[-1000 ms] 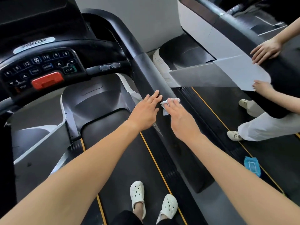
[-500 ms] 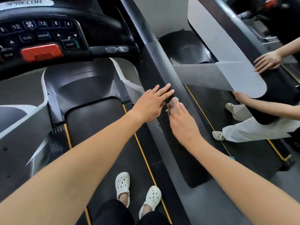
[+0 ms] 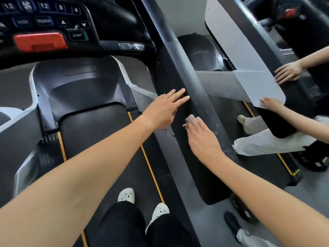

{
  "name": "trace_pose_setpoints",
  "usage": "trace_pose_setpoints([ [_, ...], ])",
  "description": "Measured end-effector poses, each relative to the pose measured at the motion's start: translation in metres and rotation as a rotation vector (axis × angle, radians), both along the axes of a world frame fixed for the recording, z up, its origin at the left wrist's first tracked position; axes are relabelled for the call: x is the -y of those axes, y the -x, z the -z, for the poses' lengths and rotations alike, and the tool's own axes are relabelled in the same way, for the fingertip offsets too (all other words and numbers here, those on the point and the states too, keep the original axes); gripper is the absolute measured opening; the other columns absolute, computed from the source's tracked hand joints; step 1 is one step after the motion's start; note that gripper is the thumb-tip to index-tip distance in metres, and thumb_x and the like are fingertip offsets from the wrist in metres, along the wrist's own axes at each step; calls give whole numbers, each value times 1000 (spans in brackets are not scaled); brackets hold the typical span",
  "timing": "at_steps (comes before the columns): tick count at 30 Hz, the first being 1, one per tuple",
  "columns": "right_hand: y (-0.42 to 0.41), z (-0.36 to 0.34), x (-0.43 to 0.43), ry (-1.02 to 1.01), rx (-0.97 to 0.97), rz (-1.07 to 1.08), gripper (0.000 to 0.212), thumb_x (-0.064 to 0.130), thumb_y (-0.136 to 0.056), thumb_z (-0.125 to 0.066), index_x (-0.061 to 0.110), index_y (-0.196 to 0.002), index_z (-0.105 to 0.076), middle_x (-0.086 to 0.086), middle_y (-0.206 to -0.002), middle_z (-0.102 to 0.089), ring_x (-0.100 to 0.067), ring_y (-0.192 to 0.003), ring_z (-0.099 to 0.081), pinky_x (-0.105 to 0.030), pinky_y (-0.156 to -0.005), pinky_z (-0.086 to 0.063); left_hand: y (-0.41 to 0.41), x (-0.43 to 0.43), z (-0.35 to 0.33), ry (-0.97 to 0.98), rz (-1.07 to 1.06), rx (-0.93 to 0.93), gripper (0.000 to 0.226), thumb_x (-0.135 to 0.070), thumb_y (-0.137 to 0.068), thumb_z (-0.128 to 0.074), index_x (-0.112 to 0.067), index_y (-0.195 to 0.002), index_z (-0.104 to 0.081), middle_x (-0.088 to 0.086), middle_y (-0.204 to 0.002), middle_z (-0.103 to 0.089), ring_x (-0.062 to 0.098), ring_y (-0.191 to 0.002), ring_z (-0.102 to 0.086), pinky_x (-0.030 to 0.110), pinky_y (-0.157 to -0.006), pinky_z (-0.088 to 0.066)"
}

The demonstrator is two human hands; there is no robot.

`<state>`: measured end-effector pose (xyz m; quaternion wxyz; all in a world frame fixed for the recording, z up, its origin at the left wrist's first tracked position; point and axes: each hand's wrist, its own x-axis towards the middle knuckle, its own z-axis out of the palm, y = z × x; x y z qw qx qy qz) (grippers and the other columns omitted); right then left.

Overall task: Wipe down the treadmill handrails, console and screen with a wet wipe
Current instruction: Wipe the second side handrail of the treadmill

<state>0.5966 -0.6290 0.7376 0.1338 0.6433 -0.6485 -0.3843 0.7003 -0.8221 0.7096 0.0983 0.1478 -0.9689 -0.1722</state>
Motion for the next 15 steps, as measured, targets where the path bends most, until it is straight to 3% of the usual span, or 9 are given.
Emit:
trace_pose_setpoints([
  [5, -9, 8, 9, 9, -33, 62, 66, 26, -108, -24, -12, -156, 0, -32, -166, 1, -46, -155, 6, -54, -127, -1, -9, -1, 5, -277, -162, 34, 63, -20, -109, -39, -23, -166, -13, -3, -173, -8, 24, -157, -18, 39, -125, -27],
  [10, -20, 30, -9, -280, -99, -60, 69, 31, -108, -25, -11, -156, 0, -31, -166, 5, -47, -155, 9, -56, -125, 8, -2, -9, 24, -443, -140, 24, 68, -18, -108, -41, -25, -166, -5, -10, -173, 2, 20, -157, -19, 38, -122, -32],
  [15, 2, 14, 25, -77, -115, -57, 68, 34, -108, -23, -6, -159, -3, -25, -169, 1, -42, -156, 7, -55, -127, 2, -2, -8, 45, -404, -113, -27, 73, -17, -107, -45, -29, -166, -3, -15, -172, 7, 24, -150, -35, 40, -107, -49],
])
